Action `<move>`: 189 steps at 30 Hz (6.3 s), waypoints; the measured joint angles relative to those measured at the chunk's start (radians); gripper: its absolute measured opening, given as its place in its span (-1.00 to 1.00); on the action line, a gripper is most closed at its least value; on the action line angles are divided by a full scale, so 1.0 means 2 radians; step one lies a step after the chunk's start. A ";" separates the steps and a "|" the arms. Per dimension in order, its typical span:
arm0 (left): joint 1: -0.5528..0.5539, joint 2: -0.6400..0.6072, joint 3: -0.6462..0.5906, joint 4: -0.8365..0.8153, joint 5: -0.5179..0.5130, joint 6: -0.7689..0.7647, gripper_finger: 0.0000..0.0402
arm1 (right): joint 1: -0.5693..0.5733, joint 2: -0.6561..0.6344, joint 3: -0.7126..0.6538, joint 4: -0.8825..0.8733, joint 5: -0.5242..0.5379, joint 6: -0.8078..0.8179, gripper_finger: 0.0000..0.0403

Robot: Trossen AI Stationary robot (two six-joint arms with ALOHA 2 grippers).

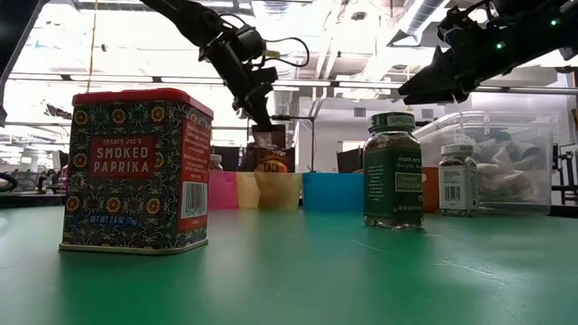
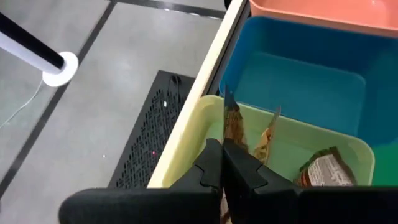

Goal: Sort spices by type
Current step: Put the brown seasoning pack into the yellow bin, then move the top red seasoning can to the center

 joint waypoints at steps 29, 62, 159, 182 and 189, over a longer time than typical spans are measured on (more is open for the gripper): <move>-0.013 0.031 -0.043 0.056 0.020 0.015 -0.85 | 0.001 0.000 0.000 0.003 -0.003 0.000 0.49; -0.156 -0.025 0.071 -0.353 -0.053 -0.055 -0.33 | 0.000 -0.002 0.000 -0.039 -0.004 -0.001 0.49; -0.193 -0.119 -0.021 -0.411 -0.126 -0.064 0.01 | 0.009 -0.002 0.000 -0.006 -0.004 0.004 0.49; -0.205 0.161 0.308 -0.526 0.068 -0.083 0.01 | -0.001 -0.001 0.000 -0.033 -0.045 0.013 0.49; -0.225 0.213 0.304 -0.524 0.068 -0.096 0.01 | 0.006 0.029 0.000 -0.013 -0.062 0.011 0.49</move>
